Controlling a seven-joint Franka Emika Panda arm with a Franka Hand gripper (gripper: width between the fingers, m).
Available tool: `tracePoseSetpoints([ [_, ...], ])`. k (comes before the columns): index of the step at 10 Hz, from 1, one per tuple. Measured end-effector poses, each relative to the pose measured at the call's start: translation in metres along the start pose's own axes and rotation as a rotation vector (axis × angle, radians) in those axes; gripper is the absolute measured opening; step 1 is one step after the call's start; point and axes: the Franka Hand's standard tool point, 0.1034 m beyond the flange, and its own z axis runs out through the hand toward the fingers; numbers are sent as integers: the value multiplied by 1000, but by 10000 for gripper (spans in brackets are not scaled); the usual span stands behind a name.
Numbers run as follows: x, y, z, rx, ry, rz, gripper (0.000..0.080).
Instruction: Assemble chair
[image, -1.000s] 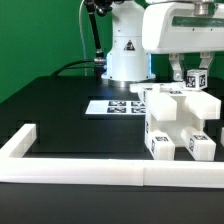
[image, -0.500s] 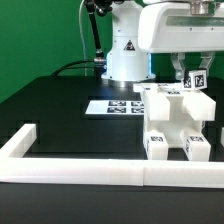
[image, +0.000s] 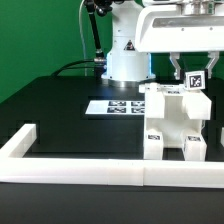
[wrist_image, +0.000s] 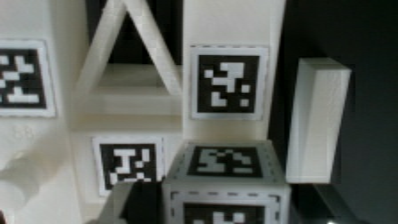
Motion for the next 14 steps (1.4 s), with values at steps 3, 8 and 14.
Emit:
tracePoseSetpoints([
  [3, 1, -1, 0, 16, -4, 275, 290],
  [8, 0, -2, 0, 13, -4, 314, 513],
  [14, 4, -4, -3, 9, 7, -231, 649],
])
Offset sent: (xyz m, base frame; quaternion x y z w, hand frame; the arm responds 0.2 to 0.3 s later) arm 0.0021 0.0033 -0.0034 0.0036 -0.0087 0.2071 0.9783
